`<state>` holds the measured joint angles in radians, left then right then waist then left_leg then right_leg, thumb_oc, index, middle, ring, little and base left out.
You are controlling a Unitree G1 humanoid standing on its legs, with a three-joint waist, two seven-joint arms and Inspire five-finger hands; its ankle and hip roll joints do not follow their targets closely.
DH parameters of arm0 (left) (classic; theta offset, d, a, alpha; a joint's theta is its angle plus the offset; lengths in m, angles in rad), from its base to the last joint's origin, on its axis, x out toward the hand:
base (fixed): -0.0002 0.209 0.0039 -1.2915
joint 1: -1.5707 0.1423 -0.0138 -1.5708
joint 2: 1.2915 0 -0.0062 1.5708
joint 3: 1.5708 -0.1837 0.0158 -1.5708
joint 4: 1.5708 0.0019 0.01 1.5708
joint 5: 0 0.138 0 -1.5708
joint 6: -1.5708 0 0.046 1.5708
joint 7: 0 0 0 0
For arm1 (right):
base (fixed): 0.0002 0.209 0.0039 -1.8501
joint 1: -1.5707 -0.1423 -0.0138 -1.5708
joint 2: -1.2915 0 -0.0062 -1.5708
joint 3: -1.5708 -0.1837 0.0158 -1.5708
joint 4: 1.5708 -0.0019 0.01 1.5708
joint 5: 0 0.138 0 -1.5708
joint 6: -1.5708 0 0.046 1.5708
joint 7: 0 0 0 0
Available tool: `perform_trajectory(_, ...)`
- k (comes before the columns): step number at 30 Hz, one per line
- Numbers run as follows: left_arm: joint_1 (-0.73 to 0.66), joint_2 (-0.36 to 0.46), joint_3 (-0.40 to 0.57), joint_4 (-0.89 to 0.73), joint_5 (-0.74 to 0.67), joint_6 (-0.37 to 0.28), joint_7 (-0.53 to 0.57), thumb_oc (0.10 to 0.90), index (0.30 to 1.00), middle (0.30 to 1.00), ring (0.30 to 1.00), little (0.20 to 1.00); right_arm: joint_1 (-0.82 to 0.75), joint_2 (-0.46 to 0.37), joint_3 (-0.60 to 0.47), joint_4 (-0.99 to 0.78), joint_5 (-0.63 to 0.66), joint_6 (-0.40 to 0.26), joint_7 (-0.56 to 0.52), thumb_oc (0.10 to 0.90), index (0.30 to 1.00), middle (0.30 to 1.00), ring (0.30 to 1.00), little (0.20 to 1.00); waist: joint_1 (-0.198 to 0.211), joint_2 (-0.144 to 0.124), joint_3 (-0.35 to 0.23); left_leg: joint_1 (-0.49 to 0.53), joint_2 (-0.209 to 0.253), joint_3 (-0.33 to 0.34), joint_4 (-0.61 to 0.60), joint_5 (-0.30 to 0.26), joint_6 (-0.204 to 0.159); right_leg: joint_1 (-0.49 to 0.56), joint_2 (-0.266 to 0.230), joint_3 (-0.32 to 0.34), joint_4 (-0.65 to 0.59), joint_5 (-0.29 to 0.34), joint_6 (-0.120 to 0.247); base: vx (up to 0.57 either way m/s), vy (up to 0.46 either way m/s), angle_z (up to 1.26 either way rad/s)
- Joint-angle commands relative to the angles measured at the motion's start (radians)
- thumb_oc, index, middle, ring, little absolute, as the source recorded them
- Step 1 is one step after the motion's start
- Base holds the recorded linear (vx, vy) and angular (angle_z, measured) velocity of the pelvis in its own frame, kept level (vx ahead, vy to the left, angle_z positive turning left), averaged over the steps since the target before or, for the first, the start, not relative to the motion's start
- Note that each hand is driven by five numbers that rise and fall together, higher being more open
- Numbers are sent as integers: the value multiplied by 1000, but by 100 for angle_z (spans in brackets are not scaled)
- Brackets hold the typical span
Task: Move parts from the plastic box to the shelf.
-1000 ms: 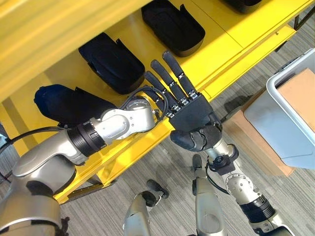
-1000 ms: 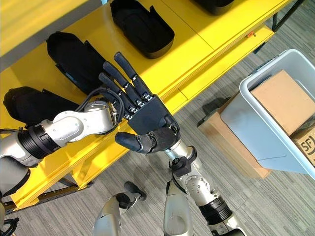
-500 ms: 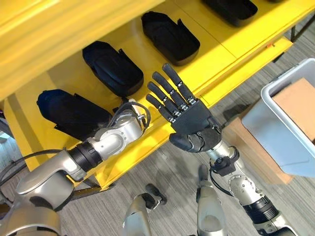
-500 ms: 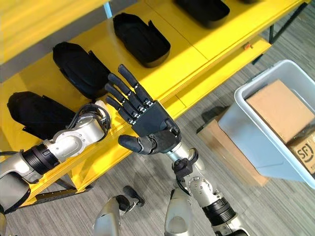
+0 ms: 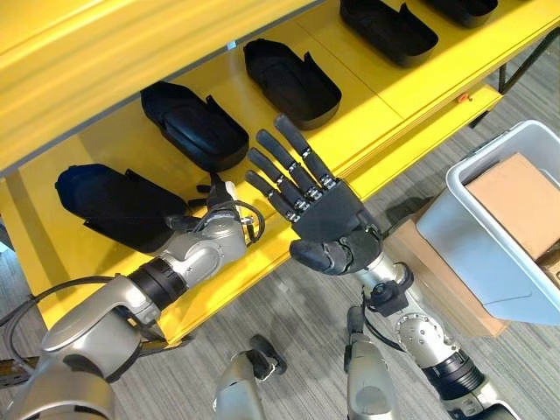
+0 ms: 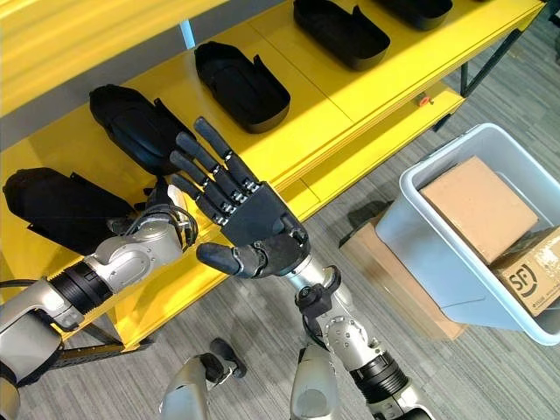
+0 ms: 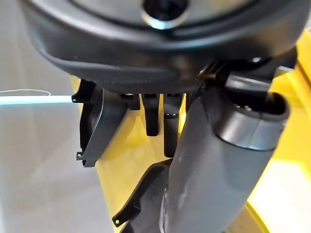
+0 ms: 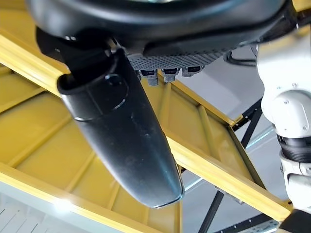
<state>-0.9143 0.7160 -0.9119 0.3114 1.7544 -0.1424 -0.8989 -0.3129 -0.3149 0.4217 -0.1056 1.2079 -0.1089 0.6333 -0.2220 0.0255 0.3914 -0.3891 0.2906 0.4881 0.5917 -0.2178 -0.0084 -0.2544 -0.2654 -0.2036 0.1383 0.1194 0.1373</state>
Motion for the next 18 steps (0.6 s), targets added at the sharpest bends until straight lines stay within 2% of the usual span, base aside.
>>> perform_trajectory(1, 96, -28, -65, 66, -9, -45, 49, 900, 1000, 1000, 1000, 1000, -113, 43, -19, -100, 22, -64, 41, 900, 1000, 1000, 1000, 1000, -29, 11, 69, 157, -59, 14, -237, 84, -35, -5, -94, 51, 63, -40, 98, 0, 0, 0)
perform_trajectory(4, 88, -53, -66, 60, 31, -27, -10, 900, 1000, 1000, 1000, 1000, -110, 50, -13, -100, 18, -56, 42, 900, 1000, 1000, 1000, 1000, -32, 12, 69, 160, -61, 15, -241, 85, -35, -3, -93, 53, 59, -39, 99, 0, 0, 0)
perform_trajectory(6, 88, -58, -71, 48, 37, -51, -38, 900, 1000, 1000, 1000, 1000, -107, 63, -5, -96, 6, -57, 47, 900, 1000, 1000, 1000, 1000, -33, 12, 70, 160, -63, 14, -242, 85, -35, -1, -94, 55, 57, -39, 99, 0, 0, 0)
perform_trajectory(7, 102, -68, -70, 45, 90, -20, -121, 900, 1000, 1000, 1000, 1000, -105, 67, -1, -97, 6, -53, 52, 900, 1000, 1000, 1000, 1000, -33, 13, 70, 163, -65, 12, -247, 86, -35, 1, -94, 53, 59, -40, 100, 0, 0, 0)
perform_trajectory(8, 105, -62, -58, 35, 93, 20, -113, 900, 1000, 1000, 1000, 1000, -103, 72, 8, -102, -4, -56, 43, 900, 1000, 1000, 1000, 1000, -31, 18, 70, 169, -71, 11, -253, 86, -33, 5, -94, 55, 56, -41, 99, 0, 0, 0)
perform_trajectory(10, 104, -56, -53, 26, 65, 32, -76, 900, 1000, 1000, 1000, 1000, -99, 75, 14, -107, -16, -62, 37, 900, 1000, 1000, 1000, 1000, -29, 20, 70, 170, -74, 9, -254, 86, -32, 7, -94, 55, 55, -41, 98, 0, 0, 0)
perform_trajectory(12, 107, -50, -55, 18, 34, 97, -4, 900, 1000, 1000, 1000, 1000, -97, 69, 18, -105, -8, -66, 43, 900, 1000, 1000, 1000, 1000, -29, 20, 68, 169, -73, 8, -251, 86, -33, 9, -95, 54, 57, -44, 96, 0, 0, 0)
perform_trajectory(13, 106, -54, -53, 12, 41, 158, 38, 900, 1000, 1000, 1000, 1000, -95, 65, 16, -107, -1, -60, 44, 900, 1000, 1000, 1000, 1000, -28, 19, 65, 171, -73, 5, -253, 87, -34, 12, -95, 53, 57, -46, 98, 0, 0, 0)
perform_trajectory(15, 103, -60, -55, 9, 53, 202, 78, 900, 1000, 1000, 1000, 1000, -97, 68, 14, -108, 2, -52, 40, 900, 1000, 1000, 1000, 1000, -27, 18, 61, 172, -73, 3, -253, 88, -34, 14, -96, 52, 56, -47, 98, 0, 0, 0)
perform_trajectory(18, 96, -67, -35, 7, 87, 256, 48, 900, 1000, 1000, 1000, 1000, -89, 71, 12, -108, -2, -48, 39, 900, 1000, 1000, 1000, 1000, -23, 17, 51, 178, -74, 3, -257, 93, -35, 24, -97, 51, 48, -46, 99, 0, 0, 0)
